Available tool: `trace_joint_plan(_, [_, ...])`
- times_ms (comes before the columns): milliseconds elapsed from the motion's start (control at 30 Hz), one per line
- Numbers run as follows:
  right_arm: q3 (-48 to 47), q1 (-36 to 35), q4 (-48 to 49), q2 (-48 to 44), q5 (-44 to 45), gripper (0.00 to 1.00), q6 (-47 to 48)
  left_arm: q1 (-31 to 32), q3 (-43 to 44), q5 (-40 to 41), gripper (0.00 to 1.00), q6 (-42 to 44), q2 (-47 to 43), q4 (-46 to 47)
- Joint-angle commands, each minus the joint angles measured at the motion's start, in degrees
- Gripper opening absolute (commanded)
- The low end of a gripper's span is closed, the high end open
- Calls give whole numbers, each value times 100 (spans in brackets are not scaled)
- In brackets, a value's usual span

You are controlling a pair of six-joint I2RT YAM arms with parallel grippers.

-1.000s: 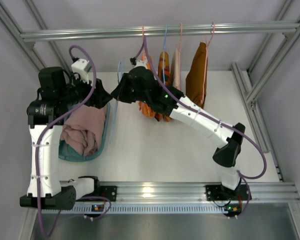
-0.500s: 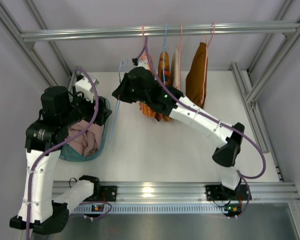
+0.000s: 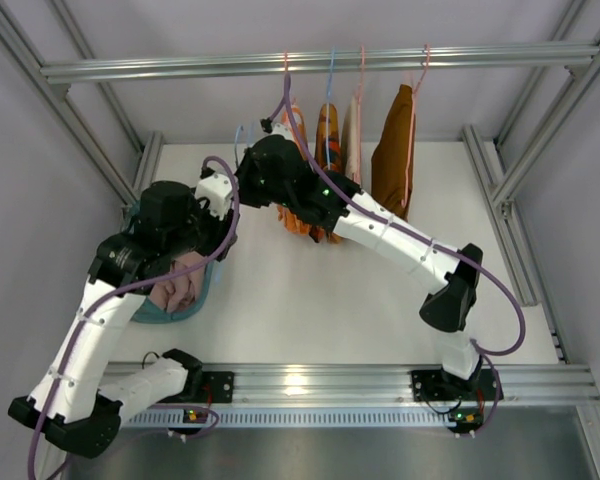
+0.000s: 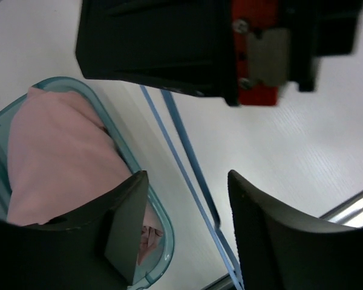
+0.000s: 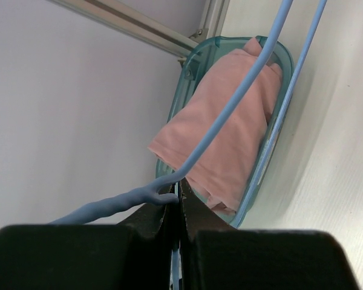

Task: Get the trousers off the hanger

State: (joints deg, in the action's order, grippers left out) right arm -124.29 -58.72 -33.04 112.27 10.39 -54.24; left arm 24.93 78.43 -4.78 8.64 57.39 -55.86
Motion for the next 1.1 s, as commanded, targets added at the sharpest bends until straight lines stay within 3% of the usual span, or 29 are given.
trace_joint_plan(0, [-280,-52,122,-47,-107,0,-122,178,-117,889,57,23,-43,723])
trace_joint_plan(233, [-254,-96,131,-144,-196,0,-192,390,-434,1401,42,15,1,1102])
trace_joint_plan(267, [-236,-96,131,-179,-187,0,-184,399,-469,1340,31,-29,-34,1129])
trace_joint_plan(333, [-192,-78,131,-205,-204,0,-184,399,-496,1269,19,-160,-61,1173])
trace_joint_plan(367, [-175,-70,140,-223,-213,0,-175,390,-513,1251,6,-222,-70,1165])
trace_joint_plan(433, [-113,-61,157,-249,-231,1,-166,390,-513,1216,0,-424,-96,1130])
trace_joint_plan(567, [89,-43,245,-407,-222,26,-87,320,-627,1005,0,-653,-306,980])
trace_joint_plan(600, [185,-52,236,-442,-231,42,-70,302,-628,988,0,-697,-359,954])
trace_joint_plan(700, [326,-26,263,-557,-248,68,27,223,-610,1022,0,-838,-570,945])
trace_joint_plan(800, [440,-26,377,-662,-336,86,220,57,-575,1014,0,-1110,-728,858])
trace_joint_plan(933, [581,-26,596,-803,-581,98,580,-181,-645,838,0,-1286,-930,822])
trace_joint_plan(1067, [722,-26,789,-1031,-845,100,914,-383,-523,846,0,-1348,-949,857])
